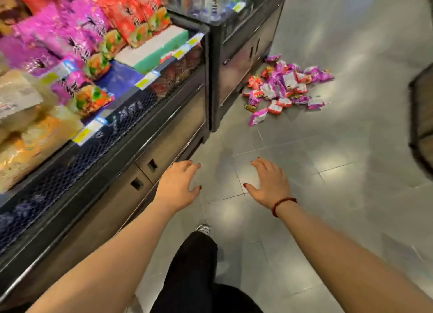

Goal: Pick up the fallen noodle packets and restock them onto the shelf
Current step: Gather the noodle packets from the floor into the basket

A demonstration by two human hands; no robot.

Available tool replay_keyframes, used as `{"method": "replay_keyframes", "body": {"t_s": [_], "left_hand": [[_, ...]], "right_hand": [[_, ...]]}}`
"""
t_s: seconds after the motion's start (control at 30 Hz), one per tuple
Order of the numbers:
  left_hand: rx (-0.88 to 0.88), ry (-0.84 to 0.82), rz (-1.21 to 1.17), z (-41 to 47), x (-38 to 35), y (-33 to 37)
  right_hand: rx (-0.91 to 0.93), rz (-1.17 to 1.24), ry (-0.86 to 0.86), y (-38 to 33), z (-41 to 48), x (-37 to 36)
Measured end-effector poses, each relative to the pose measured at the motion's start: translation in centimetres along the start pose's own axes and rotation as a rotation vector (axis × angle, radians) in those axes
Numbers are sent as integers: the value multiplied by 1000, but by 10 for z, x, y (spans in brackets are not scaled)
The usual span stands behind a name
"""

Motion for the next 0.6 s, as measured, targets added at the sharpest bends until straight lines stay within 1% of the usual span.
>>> {"method": "replay_keyframes", "body": {"t_s": [0.13, 0.23, 0.33, 0.47, 0.6], "left_hand": [[-58, -80, 8, 77, -1, -6], [-98, -110, 1, 135, 7, -12], [-175, -139, 31, 187, 11, -4], [-241, -143, -11, 253, 11, 15], [-240, -171, -6, 328, -4, 37]], "right_hand": [[-136, 23, 14, 28, 48, 10], [-209, 34, 8, 43, 85, 17], [-291, 64, 18, 63, 115, 25], [-342, 84, 30, 98, 152, 34], [-395, 94, 48, 151, 201, 44]]}}
Point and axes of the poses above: each hand's wrist, its own z-axis towards the middle knuckle, its own x-axis out of the back of the hand, y = z × x, the point moved 9 cm from there along z, towards the middle knuckle, and after that the axes turned 9 degrees about -z, right-handed, at the moved point
